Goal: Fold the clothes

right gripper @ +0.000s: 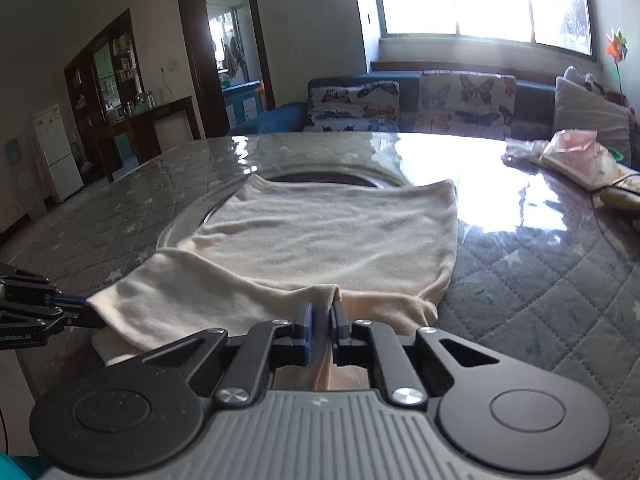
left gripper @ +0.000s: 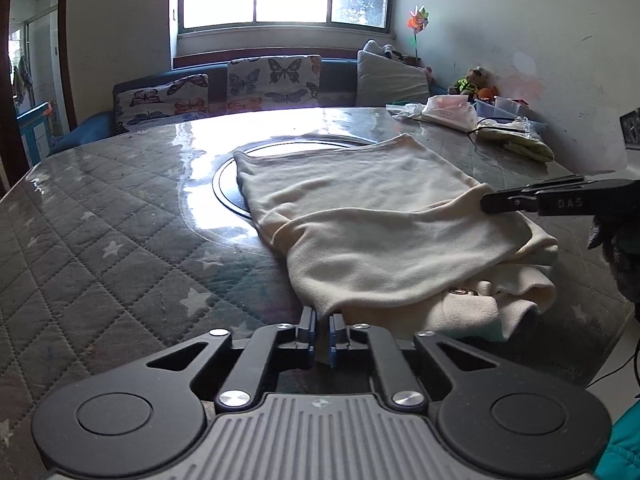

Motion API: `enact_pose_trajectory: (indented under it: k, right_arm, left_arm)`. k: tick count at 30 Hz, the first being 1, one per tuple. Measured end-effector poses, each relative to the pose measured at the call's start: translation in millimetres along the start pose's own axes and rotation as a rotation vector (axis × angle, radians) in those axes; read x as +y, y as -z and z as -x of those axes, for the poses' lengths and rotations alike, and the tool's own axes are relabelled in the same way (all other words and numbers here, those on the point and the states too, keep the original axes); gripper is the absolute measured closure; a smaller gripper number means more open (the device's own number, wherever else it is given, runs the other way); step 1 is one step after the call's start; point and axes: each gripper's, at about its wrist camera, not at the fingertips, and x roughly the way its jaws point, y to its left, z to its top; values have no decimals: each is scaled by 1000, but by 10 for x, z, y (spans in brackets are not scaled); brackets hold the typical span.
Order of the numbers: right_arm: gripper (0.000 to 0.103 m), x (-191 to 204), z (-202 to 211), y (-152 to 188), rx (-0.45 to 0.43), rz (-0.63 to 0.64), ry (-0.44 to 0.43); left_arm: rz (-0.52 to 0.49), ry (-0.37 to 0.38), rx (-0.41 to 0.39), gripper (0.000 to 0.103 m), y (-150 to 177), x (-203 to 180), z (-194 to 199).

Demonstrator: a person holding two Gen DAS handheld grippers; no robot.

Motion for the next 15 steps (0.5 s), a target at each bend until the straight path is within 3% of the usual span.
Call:
enact_pose_trajectory:
  k: [5, 15]
  right_arm:
    - [96, 97, 162, -83, -70, 71, 47]
    - [89, 12, 21, -30, -19, 56, 84]
  left_arm:
    - [-15, 2, -1, 99, 38, 29, 76]
    - [-69, 36, 23, 97, -12, 65, 153]
